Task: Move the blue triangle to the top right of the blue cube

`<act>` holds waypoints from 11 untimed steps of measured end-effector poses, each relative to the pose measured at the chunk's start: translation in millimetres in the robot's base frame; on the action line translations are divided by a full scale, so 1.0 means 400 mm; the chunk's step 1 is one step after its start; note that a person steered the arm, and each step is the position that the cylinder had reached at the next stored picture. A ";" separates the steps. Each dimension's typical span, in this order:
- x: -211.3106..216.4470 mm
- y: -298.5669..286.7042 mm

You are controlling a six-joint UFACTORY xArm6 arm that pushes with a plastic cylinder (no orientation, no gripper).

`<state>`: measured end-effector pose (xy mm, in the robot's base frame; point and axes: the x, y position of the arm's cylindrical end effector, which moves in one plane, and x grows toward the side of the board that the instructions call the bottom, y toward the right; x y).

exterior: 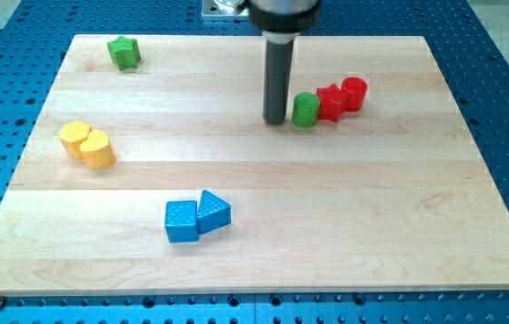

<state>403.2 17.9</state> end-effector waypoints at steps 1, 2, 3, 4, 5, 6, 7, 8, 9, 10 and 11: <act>0.265 -0.002; 0.461 -0.055; 0.469 -0.124; 0.423 -0.128; 0.387 -0.129; 0.464 -0.130; 0.394 -0.166; 0.281 -0.171; 0.207 -0.174; 0.034 -0.148; -0.069 -0.168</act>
